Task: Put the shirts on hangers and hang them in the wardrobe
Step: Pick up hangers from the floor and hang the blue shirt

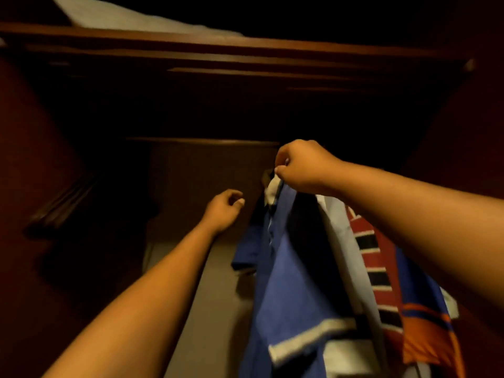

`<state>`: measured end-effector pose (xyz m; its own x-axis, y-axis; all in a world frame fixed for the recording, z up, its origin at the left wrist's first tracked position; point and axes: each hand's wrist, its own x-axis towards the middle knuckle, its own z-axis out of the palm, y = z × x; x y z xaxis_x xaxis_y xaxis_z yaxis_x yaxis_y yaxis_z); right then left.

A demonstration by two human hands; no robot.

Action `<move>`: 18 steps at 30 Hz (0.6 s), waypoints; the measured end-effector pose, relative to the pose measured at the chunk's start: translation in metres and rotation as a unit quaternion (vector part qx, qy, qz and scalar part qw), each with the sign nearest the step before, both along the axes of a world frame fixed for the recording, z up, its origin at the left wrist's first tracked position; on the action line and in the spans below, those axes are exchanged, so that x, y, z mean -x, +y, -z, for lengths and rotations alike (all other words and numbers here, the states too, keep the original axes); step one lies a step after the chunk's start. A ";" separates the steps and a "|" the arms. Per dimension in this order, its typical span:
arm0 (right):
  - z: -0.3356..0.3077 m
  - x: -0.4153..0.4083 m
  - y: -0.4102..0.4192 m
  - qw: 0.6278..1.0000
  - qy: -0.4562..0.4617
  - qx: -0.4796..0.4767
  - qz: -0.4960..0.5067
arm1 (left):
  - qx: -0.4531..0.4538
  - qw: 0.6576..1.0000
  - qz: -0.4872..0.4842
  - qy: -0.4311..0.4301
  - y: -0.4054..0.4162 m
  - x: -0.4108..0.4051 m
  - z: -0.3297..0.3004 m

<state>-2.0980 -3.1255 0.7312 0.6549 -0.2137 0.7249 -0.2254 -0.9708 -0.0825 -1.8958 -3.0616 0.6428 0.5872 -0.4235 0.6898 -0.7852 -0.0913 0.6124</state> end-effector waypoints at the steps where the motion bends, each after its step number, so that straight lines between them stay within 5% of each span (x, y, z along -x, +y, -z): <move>1: 0.015 0.006 0.006 1.000 -0.008 -0.011 -0.023 | -0.002 1.000 -0.017 0.009 0.017 0.014 0.016; 9: 0.242 0.016 0.081 0.948 0.161 -0.229 -0.150 | -0.086 0.959 -0.187 0.193 0.181 0.139 0.214; 18: 0.495 0.084 0.246 0.795 0.458 -0.335 -0.216 | -0.140 0.829 -0.322 0.436 0.362 0.314 0.435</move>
